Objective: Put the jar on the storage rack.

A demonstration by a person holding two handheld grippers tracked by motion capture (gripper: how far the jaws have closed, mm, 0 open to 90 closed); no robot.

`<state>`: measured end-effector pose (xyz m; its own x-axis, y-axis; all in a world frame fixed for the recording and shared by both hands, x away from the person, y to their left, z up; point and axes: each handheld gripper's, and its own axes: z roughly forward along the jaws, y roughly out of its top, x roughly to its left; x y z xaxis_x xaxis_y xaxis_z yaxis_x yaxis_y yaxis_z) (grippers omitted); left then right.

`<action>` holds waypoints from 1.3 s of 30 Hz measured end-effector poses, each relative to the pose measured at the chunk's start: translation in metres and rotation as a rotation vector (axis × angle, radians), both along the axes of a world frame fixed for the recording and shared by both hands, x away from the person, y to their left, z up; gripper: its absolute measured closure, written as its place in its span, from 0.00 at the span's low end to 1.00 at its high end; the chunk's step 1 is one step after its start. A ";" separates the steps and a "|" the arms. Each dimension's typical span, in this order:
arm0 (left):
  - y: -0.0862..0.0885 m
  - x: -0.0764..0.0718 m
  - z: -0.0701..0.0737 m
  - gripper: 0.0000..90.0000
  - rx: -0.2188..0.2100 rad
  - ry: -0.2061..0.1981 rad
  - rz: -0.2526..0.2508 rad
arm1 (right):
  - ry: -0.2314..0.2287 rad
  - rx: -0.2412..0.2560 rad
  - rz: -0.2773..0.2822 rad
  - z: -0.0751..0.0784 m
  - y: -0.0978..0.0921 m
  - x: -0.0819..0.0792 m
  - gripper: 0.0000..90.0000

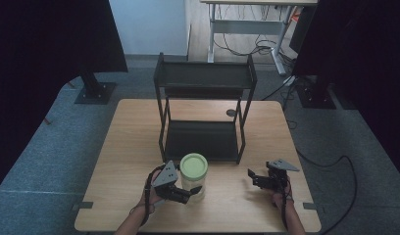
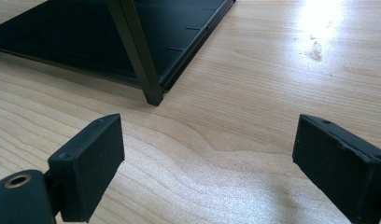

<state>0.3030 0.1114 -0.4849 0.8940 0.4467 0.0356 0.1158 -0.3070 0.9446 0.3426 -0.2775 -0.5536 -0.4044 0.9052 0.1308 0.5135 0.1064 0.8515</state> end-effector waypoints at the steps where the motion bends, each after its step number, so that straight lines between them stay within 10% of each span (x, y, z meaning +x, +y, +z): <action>1: 0.000 0.000 0.000 0.13 -0.001 -0.003 0.003 | 0.000 0.000 0.000 0.000 0.000 0.000 0.10; 39: 0.004 0.011 0.020 0.13 0.007 -0.057 0.013 | 0.001 -0.001 0.002 0.000 0.000 0.000 0.10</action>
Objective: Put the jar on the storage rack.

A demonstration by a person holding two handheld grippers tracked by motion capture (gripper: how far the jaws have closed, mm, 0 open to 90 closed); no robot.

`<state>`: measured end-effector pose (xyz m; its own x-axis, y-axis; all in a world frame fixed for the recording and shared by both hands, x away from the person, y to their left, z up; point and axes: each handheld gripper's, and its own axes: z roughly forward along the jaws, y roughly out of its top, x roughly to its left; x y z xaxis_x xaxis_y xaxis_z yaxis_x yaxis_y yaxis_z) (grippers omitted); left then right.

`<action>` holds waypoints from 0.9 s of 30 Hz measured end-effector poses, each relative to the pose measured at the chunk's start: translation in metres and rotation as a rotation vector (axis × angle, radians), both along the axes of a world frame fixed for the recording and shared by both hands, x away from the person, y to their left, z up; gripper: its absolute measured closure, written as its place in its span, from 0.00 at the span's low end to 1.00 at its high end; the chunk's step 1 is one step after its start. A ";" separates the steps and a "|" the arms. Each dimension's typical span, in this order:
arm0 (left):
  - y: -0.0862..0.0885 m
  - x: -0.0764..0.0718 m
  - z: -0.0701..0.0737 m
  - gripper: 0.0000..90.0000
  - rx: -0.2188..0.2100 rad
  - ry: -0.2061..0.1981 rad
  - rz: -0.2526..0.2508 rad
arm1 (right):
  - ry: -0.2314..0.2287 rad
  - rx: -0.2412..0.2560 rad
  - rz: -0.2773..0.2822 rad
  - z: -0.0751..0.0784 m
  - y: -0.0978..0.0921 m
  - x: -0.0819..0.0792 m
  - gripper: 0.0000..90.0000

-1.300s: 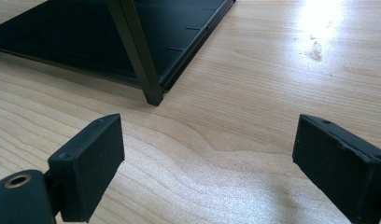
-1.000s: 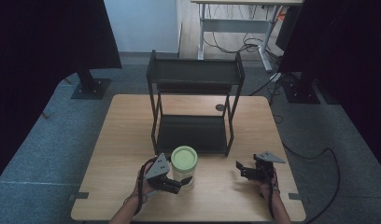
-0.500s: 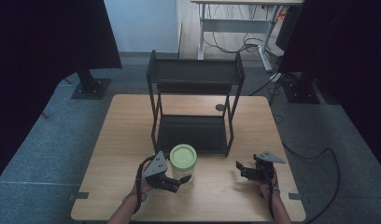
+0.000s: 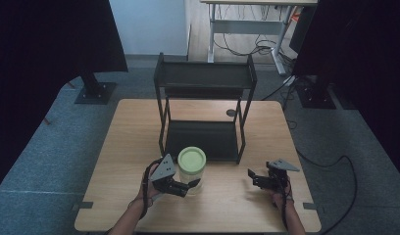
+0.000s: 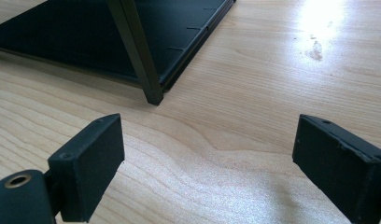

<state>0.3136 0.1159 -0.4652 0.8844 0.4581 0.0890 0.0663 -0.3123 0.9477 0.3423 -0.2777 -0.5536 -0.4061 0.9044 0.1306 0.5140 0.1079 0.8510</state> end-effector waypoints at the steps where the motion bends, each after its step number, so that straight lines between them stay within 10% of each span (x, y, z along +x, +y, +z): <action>1: 0.000 0.001 0.000 0.13 -0.003 0.001 0.000 | 0.000 0.000 -0.001 0.000 0.000 0.000 0.10; 27: -0.005 0.019 0.010 0.13 -0.021 -0.010 0.035 | -0.002 0.000 -0.002 0.000 0.000 0.000 0.10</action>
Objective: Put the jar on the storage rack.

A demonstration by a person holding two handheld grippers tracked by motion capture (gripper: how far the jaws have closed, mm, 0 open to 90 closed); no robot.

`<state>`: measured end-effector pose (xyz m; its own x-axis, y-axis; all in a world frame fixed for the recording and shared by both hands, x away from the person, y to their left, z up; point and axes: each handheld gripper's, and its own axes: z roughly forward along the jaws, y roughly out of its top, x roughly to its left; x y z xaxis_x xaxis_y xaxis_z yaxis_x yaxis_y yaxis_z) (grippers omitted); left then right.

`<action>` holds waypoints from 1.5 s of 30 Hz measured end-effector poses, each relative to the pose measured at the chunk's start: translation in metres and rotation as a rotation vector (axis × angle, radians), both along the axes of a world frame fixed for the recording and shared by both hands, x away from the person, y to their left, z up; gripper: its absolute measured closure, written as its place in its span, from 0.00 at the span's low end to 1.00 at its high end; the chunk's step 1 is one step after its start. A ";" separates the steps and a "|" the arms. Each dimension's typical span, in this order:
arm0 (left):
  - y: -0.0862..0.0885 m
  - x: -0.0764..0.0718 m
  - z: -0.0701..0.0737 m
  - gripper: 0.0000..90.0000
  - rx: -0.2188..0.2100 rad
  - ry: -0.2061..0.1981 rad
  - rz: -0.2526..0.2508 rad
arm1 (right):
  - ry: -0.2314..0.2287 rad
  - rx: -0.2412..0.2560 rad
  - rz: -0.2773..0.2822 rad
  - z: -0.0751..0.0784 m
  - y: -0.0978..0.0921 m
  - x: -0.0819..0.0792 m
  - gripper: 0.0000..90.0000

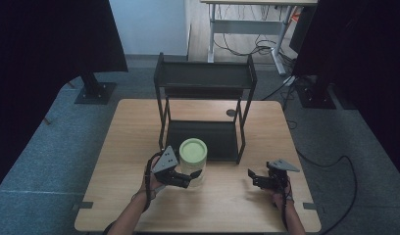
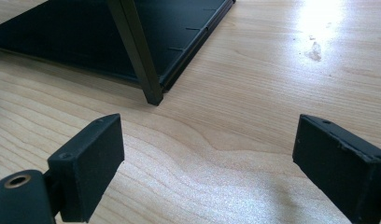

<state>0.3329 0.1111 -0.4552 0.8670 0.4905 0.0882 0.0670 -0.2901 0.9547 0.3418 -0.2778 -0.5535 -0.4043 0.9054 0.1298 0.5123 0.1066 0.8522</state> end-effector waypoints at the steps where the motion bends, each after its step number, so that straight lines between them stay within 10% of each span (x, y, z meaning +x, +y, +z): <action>1: 0.000 0.001 0.001 0.13 0.000 -0.001 0.001 | 0.000 0.000 0.000 0.000 0.000 0.000 0.10; 45: -0.026 0.045 0.014 0.13 -0.004 -0.008 0.010 | 0.001 -0.005 0.002 0.000 0.000 -0.001 0.10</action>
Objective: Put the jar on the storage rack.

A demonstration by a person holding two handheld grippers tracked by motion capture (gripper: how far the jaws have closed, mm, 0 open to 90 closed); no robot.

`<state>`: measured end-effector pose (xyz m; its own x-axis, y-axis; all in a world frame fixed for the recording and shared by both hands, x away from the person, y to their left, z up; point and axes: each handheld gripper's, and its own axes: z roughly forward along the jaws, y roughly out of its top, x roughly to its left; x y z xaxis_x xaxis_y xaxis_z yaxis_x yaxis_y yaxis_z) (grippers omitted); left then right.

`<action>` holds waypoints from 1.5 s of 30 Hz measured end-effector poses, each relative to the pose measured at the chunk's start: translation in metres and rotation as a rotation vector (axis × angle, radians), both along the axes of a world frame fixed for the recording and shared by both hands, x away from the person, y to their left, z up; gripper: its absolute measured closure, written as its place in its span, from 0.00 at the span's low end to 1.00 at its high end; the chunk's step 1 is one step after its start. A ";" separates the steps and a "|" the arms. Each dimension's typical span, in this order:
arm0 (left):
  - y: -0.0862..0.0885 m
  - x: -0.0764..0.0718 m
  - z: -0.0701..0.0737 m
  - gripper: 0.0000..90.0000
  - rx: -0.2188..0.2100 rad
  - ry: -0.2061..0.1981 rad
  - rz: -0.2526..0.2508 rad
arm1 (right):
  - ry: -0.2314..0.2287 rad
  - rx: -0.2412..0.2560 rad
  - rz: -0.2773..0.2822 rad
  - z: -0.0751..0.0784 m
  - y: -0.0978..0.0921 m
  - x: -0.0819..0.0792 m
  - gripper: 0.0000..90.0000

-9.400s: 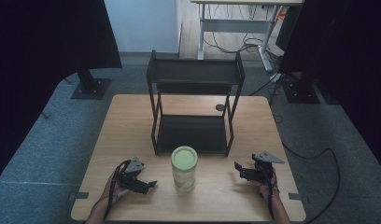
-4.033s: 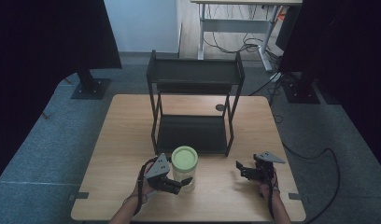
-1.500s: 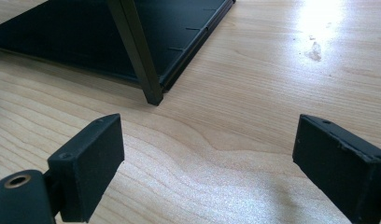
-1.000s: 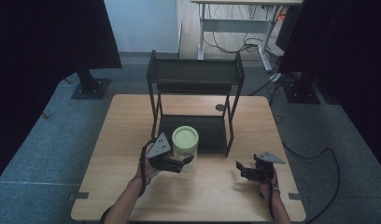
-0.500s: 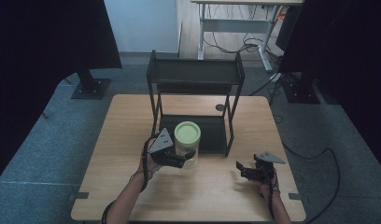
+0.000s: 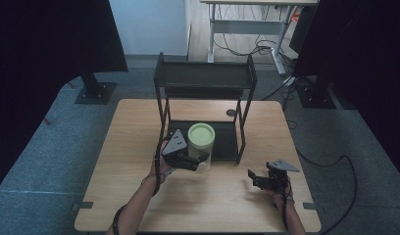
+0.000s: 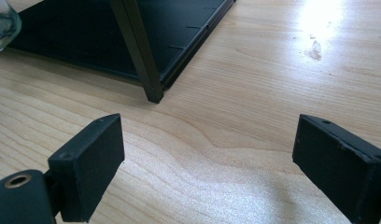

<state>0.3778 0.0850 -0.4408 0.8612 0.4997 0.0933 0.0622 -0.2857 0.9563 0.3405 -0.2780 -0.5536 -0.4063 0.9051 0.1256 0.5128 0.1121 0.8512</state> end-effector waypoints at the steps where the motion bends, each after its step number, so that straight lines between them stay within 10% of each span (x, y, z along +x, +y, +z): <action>1: -0.001 0.001 0.000 0.13 0.000 0.000 0.001 | -0.002 0.001 -0.001 0.000 0.000 0.000 0.10; 45: -0.024 0.067 -0.009 0.13 0.034 0.028 0.074 | 0.007 0.001 0.009 0.000 -0.001 -0.001 0.10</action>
<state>0.4449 0.0612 -0.4497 0.8244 0.5593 0.0874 0.1113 -0.3116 0.9437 0.3393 -0.2788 -0.5537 -0.4136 0.9013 0.1291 0.5174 0.1160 0.8478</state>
